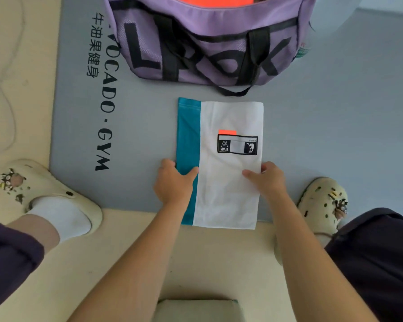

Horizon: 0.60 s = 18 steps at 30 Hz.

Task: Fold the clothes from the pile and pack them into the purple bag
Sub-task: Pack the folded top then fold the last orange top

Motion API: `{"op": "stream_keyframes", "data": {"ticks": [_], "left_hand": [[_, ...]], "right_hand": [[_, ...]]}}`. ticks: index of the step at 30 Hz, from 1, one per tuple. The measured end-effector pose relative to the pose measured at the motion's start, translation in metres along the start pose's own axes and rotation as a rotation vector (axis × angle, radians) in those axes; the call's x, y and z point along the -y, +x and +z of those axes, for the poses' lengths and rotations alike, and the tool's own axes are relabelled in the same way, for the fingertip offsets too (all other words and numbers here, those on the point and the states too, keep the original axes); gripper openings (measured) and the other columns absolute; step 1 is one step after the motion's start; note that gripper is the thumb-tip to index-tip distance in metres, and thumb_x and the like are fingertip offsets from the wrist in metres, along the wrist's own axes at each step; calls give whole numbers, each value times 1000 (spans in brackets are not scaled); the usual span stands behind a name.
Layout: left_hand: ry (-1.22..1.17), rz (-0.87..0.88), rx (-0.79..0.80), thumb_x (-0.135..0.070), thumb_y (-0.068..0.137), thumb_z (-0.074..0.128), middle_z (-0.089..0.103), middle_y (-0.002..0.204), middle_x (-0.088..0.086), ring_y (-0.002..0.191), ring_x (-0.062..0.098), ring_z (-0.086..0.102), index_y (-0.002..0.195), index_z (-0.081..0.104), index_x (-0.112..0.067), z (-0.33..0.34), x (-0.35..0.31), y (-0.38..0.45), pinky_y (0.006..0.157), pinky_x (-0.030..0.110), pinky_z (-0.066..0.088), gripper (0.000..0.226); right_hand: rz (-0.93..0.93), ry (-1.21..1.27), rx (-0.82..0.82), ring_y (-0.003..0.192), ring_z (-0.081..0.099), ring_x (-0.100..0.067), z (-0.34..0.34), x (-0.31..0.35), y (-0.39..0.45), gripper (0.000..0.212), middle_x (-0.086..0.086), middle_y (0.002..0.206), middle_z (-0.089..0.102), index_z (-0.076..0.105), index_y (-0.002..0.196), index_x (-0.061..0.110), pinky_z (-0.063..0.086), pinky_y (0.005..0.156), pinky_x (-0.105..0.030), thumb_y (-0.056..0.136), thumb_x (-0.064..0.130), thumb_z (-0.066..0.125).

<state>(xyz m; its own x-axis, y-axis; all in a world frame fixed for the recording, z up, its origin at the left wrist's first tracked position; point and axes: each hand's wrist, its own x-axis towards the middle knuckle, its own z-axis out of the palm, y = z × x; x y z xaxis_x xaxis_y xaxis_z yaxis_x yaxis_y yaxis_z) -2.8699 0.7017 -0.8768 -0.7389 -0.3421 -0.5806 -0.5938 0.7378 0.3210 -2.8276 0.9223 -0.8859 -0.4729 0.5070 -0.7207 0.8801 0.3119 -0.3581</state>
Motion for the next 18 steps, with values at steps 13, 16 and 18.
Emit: {"op": "stream_keyframes", "data": {"ticks": [13,16,18], "left_hand": [[-410,-220,165,-29,70,80,66,72,-5,59,13,61,72,63,-19,12,-31,-1,49,23,44,21],[-438,-173,168,-21,73,73,63,70,-1,59,18,57,76,62,-13,14,-34,-9,53,25,45,14],[-425,-125,132,-18,74,70,61,72,-1,60,19,57,79,59,-13,15,-35,-13,54,26,44,13]], "right_hand": [[17,51,7,84,55,-22,3,4,-2,40,1,94,56,52,111,9,40,69,-30,83,26,75],[23,10,-21,88,56,-24,5,6,-5,42,0,98,57,51,113,9,42,72,-32,82,28,74],[8,-3,-44,96,59,-28,8,8,-6,43,-5,105,61,50,112,9,47,77,-36,81,28,74]]}}
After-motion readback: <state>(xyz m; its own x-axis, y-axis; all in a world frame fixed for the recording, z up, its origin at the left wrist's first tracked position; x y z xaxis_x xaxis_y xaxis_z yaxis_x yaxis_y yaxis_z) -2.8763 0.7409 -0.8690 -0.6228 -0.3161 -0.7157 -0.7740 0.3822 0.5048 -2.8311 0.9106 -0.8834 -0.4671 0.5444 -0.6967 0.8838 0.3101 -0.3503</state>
